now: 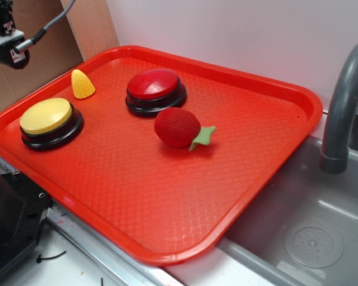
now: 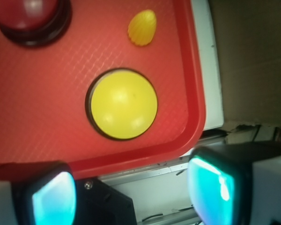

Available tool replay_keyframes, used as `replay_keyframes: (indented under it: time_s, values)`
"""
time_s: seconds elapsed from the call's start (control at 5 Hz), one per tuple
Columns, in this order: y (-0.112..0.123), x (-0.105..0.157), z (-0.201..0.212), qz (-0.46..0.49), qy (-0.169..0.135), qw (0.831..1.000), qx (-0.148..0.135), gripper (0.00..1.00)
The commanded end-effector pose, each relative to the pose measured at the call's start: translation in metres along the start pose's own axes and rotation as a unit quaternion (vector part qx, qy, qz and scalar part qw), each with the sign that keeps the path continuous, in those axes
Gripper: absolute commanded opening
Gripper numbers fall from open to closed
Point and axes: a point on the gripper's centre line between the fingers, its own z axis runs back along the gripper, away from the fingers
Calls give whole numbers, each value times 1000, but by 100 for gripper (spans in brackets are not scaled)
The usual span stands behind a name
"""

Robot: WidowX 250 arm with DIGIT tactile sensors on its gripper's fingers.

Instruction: Push the yellow button.

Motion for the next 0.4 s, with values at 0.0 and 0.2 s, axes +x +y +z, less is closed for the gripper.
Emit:
replay_keyframes:
  time_s: [0.0,0.2]
  values:
    - [3,5,19,-2,-37,999,5,100]
    - [2,4,20,-7,-43,999,8,100]
